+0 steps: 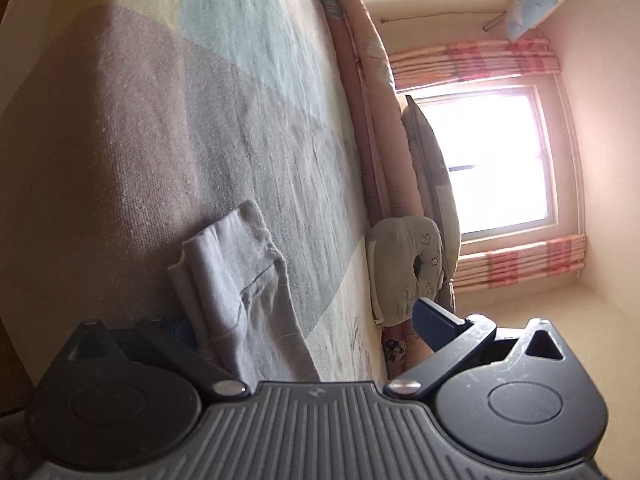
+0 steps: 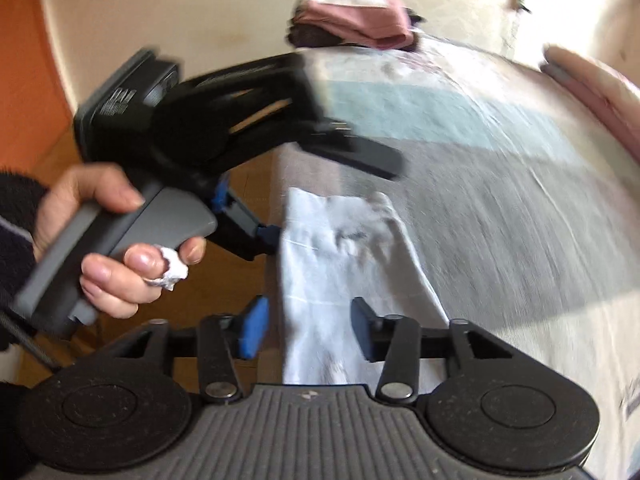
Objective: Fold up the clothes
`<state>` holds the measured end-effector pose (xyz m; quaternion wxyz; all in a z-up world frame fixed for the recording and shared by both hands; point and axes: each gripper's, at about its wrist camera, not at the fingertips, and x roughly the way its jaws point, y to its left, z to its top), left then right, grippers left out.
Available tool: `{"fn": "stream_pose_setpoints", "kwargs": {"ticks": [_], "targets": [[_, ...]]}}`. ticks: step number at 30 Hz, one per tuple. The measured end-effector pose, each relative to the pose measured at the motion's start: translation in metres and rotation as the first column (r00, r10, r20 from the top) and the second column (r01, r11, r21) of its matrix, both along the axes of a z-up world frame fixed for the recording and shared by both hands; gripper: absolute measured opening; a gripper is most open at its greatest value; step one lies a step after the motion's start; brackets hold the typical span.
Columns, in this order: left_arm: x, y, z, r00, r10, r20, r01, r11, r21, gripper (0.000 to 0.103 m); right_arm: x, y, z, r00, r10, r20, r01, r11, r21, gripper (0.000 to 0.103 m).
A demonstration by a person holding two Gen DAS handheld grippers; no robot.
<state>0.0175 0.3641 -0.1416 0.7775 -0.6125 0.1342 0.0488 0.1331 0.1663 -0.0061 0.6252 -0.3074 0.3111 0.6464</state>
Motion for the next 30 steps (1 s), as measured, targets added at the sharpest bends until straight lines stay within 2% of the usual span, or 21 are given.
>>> {"fn": "stream_pose_setpoints", "kwargs": {"ticks": [2,5,7,8,10,12,13,15,17,20,23,25,30], "targets": [[0.005,-0.003,0.005,1.0,-0.024,-0.016,0.025,0.996,0.083,0.1,0.015,-0.011,0.003,0.998,-0.05,-0.041,0.05,0.999,0.006,0.057],[0.011,-0.008,0.013,0.997,-0.057,-0.043,0.065,0.976,0.206,0.098,0.026,-0.024,0.002,0.99,-0.135,-0.049,0.135,0.991,-0.006,0.058],[0.008,-0.012,0.015,0.996,-0.069,-0.065,0.084,0.959,0.272,0.081,0.033,-0.04,0.0,0.98,-0.188,-0.07,0.188,0.982,-0.006,0.059],[0.006,-0.012,0.016,0.995,-0.066,-0.077,0.086,0.953,0.29,0.075,0.036,-0.051,-0.002,0.973,-0.214,-0.088,0.214,0.977,-0.005,0.06],[0.002,-0.009,0.015,0.992,-0.046,-0.118,0.079,0.952,0.295,0.044,0.043,-0.066,-0.004,0.953,-0.266,-0.146,0.268,0.963,-0.006,0.07],[0.002,-0.005,0.017,0.983,-0.036,-0.181,0.093,0.944,0.316,0.02,0.05,-0.077,-0.007,0.923,-0.313,-0.225,0.317,0.948,-0.018,0.08],[0.003,-0.004,0.019,0.976,-0.036,-0.213,0.107,0.937,0.333,0.013,0.056,-0.079,-0.012,0.9,-0.336,-0.277,0.341,0.939,-0.032,0.085],[0.006,-0.007,0.027,0.966,-0.044,-0.256,0.14,0.917,0.373,0.014,0.067,-0.086,-0.021,0.835,-0.385,-0.393,0.391,0.918,-0.067,0.092],[0.009,-0.013,0.038,0.956,-0.049,-0.29,0.175,0.888,0.426,0.013,0.079,-0.093,-0.026,0.751,-0.432,-0.5,0.446,0.89,-0.099,0.097],[0.008,-0.024,0.058,0.96,-0.069,-0.272,0.199,0.85,0.488,0.014,0.094,-0.098,-0.029,0.627,-0.454,-0.633,0.504,0.856,-0.115,0.1],[0.01,-0.031,0.08,0.967,-0.089,-0.239,0.208,0.819,0.535,0.014,0.109,-0.1,-0.038,0.474,-0.442,-0.761,0.547,0.826,-0.139,0.103],[0.011,-0.034,0.09,0.97,-0.102,-0.221,0.21,0.811,0.546,0.013,0.117,-0.102,-0.044,0.366,-0.432,-0.824,0.576,0.801,-0.165,0.103],[0.016,-0.038,0.102,0.97,-0.132,-0.205,0.228,0.789,0.57,0.013,0.133,-0.106,-0.062,0.123,-0.436,-0.891,0.65,0.714,-0.26,0.103]]}}
